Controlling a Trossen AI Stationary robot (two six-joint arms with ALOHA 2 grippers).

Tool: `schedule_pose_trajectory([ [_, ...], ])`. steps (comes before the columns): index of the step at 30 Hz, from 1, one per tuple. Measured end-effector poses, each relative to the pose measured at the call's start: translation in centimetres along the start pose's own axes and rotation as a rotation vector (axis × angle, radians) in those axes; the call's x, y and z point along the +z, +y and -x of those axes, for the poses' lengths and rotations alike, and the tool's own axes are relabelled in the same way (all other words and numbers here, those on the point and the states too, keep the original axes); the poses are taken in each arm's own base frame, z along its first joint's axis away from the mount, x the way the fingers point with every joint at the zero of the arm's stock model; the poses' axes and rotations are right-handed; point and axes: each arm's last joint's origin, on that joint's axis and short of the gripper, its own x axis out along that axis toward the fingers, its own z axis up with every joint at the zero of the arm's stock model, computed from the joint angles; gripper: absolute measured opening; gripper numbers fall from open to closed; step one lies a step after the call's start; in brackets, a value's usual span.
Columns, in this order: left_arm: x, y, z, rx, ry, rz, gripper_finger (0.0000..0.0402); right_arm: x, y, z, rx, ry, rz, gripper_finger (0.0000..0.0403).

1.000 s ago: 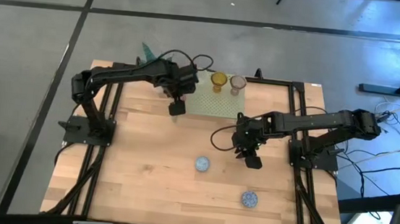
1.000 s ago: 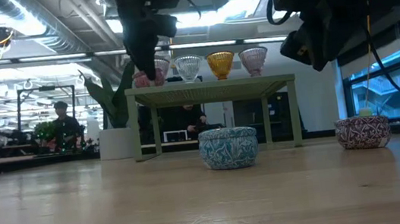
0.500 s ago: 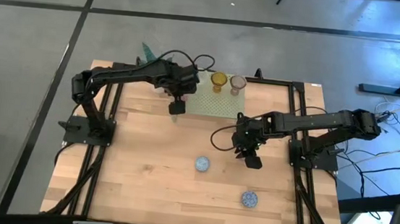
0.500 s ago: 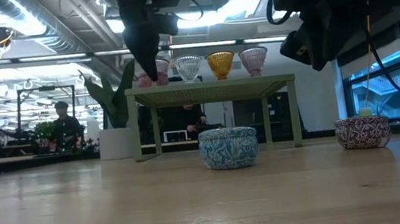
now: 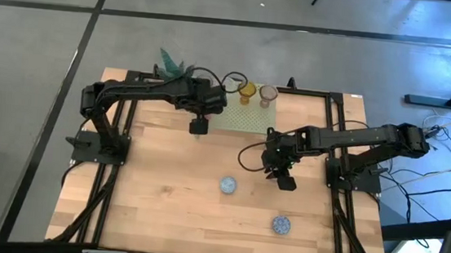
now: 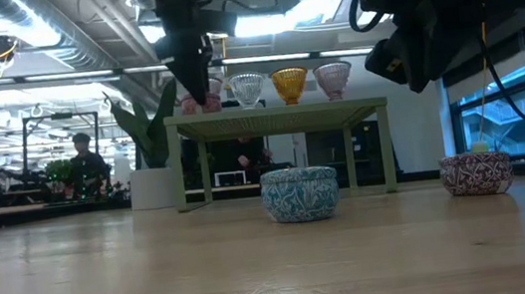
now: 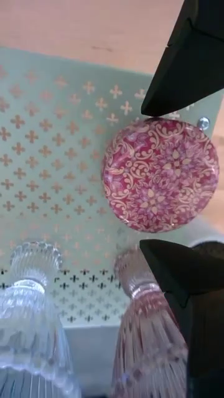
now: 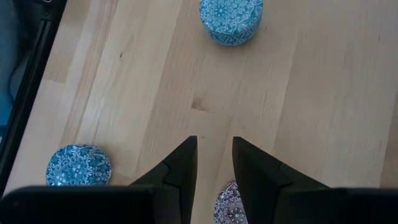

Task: Pick & Place candle stick holders
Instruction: Put the pink scented candle on the shelf, then put the light blue scented candle on the shelf

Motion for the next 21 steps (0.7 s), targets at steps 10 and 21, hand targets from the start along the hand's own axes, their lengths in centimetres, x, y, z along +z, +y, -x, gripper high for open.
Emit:
schedule_pose_trajectory([
  [10, 0.1, -0.9, 0.3, 0.007, 0.006, -0.024, 0.0338, 0.0, 0.0, 0.0, 0.000, 0.001, 0.001, 0.0104],
  [21, 0.6, -3.7, 1.8, 0.199, 0.005, -0.173, 0.0338, 0.0, 0.0, 0.0, 0.000, 0.001, 0.002, 0.0104],
])
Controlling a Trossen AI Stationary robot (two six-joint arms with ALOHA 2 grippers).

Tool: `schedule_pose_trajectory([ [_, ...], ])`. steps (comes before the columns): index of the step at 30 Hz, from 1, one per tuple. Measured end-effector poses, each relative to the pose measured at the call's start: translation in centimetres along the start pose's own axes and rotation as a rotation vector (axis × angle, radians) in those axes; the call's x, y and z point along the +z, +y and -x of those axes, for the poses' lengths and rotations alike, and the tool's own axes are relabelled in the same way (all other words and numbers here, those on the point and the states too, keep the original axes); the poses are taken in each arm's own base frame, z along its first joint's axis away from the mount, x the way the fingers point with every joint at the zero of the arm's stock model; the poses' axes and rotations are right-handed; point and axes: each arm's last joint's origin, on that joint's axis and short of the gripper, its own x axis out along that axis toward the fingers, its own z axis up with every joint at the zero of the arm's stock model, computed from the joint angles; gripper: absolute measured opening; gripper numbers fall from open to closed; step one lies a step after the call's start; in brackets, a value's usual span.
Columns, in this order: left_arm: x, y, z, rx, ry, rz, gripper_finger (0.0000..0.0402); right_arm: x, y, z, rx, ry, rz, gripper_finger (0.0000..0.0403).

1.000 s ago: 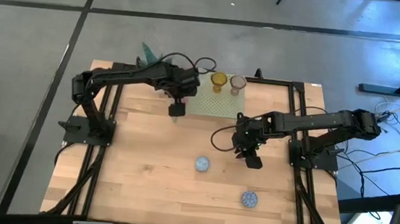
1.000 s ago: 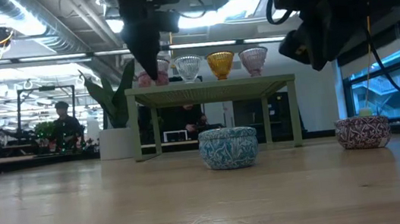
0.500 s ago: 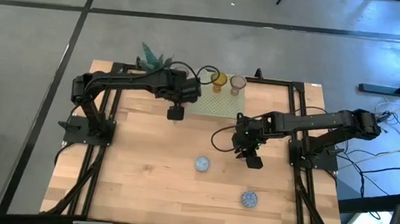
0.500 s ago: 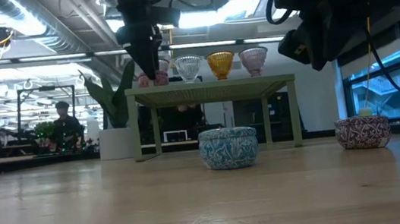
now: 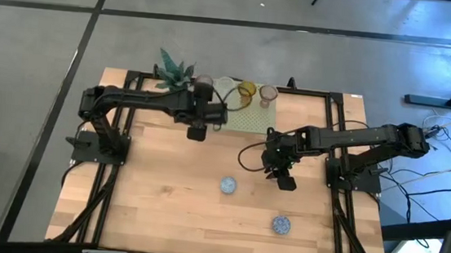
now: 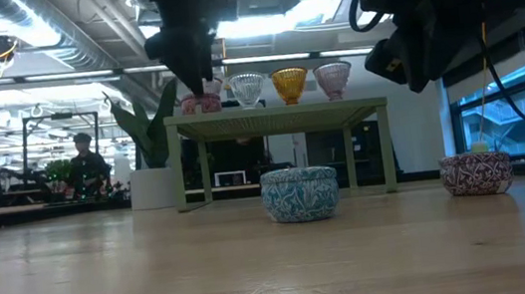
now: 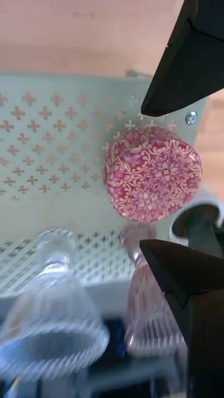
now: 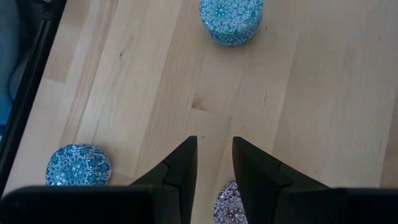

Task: Pick & Place candle stick holders
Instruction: Put the light blue scented candle on the shelf

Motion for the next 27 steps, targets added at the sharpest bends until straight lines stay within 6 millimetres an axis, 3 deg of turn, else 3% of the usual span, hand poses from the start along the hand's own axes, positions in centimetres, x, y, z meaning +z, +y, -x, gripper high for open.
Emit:
schedule_pose_trajectory([
  [5, 0.5, -1.7, 1.2, -0.005, -0.036, -0.019, 0.0338, 0.2, 0.0, 0.0, -0.002, -0.018, 0.006, 0.0104],
  [14, 1.5, -5.1, 3.1, -0.374, -0.160, 0.092, 0.0338, 0.5, -0.1, 0.0, -0.004, -0.054, -0.006, 0.0104],
  [18, 2.5, -6.8, 3.6, -0.430, -0.273, 0.097, 0.0338, 0.6, 0.0, 0.0, -0.004, -0.058, -0.027, 0.0104],
  [27, 3.8, -12.0, 1.4, -0.633, -0.572, 0.115, 0.0338, 0.3, 0.7, -0.3, -0.012, -0.023, -0.050, 0.0104],
])
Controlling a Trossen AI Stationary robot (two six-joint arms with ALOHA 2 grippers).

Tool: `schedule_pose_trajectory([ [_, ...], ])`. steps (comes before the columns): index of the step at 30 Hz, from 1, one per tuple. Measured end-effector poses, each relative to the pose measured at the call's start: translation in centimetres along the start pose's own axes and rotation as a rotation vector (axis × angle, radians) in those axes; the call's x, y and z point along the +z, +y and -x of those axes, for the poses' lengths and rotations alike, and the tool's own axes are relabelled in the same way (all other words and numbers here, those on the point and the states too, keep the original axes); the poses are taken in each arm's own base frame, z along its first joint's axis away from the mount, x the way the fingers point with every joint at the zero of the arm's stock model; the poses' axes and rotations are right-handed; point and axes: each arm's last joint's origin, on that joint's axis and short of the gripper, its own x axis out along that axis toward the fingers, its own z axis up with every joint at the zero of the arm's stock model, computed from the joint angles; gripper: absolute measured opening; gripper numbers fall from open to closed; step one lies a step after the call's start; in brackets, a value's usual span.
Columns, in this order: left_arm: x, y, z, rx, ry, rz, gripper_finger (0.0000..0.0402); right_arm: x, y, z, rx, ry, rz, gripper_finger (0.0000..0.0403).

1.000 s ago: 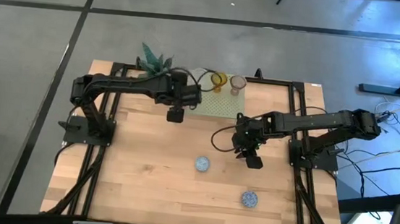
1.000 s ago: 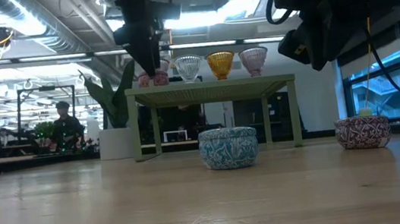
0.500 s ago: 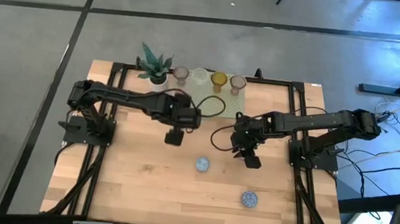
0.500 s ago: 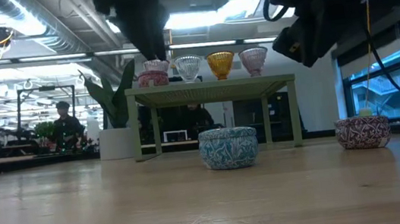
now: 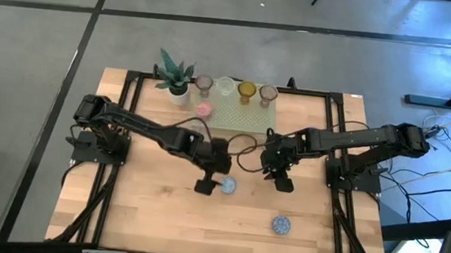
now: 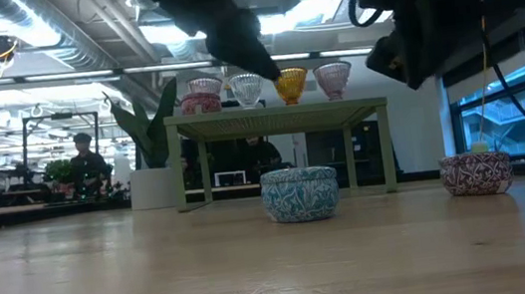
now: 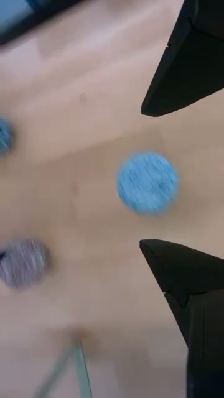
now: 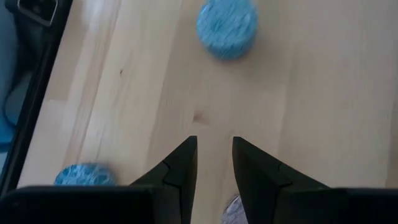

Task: Pick & Place candle stick holders
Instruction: Put the light blue scented candle on the shelf

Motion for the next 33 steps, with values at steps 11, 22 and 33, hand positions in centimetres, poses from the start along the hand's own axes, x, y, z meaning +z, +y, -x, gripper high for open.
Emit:
schedule_pose_trajectory([
  [11, -2.7, 0.7, -2.8, -0.049, -0.203, 0.100, 0.0338, -4.2, 1.9, -2.9, 0.051, 0.178, -0.015, 0.0104],
  [22, -5.1, 1.6, -5.7, -0.041, -0.210, 0.217, 0.0338, -4.0, 1.0, -2.8, 0.025, 0.143, -0.072, 0.0104],
  [33, -6.6, 1.7, -8.4, -0.049, -0.147, 0.271, 0.0338, -4.0, 1.0, -2.8, 0.025, 0.140, -0.075, 0.0104],
])
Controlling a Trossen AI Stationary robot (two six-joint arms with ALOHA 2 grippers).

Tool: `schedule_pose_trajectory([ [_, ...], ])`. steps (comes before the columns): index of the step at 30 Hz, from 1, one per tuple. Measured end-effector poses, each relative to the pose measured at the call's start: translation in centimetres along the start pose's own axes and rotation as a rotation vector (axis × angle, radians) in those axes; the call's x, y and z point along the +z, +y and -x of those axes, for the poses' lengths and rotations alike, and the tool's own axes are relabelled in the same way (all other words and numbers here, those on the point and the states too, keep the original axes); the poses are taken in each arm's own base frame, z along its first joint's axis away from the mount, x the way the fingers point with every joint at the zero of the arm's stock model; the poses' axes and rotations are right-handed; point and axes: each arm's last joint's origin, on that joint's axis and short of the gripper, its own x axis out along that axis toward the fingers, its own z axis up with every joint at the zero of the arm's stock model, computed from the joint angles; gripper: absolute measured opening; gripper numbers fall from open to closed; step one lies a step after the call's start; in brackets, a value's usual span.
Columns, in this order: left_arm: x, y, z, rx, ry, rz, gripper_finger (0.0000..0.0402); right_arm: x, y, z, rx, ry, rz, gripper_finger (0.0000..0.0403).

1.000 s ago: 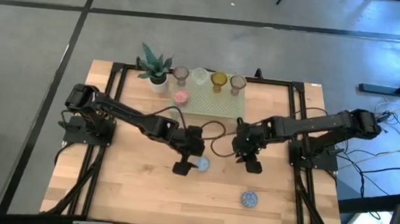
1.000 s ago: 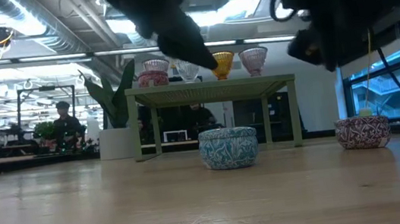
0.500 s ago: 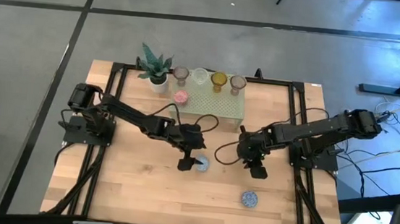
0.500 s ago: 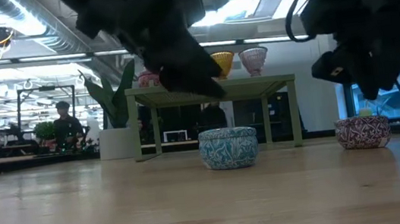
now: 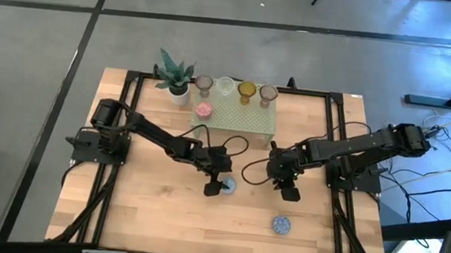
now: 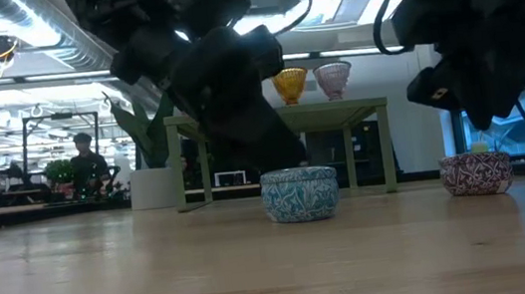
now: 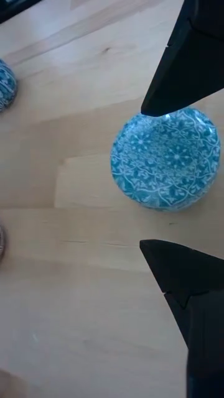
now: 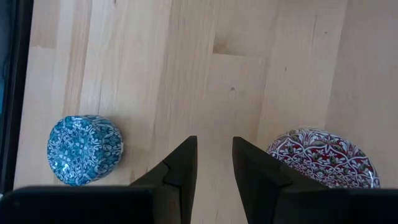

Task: Pick & Place candle stick holders
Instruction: Put the light blue scented candle on the shelf

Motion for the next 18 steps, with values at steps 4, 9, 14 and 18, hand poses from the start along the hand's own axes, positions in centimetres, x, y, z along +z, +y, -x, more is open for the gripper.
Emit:
schedule_pose_trajectory([
  [4, 0.0, -0.3, 0.0, -0.011, 0.001, -0.005, 0.0338, 0.0, 0.0, 0.0, 0.000, 0.000, 0.004, 0.0104],
  [9, -0.2, -1.2, -0.1, -0.026, 0.006, -0.032, 0.0338, 0.0, 0.0, 0.0, 0.000, 0.000, 0.004, 0.0104],
  [14, -0.5, -2.3, -0.2, -0.038, 0.006, -0.116, 0.0338, 0.0, 0.0, 0.0, 0.000, 0.000, 0.006, 0.0104],
  [18, -0.6, -2.6, -0.2, -0.040, 0.006, -0.135, 0.0338, 0.0, 0.0, 0.0, 0.000, 0.001, 0.006, 0.0104],
])
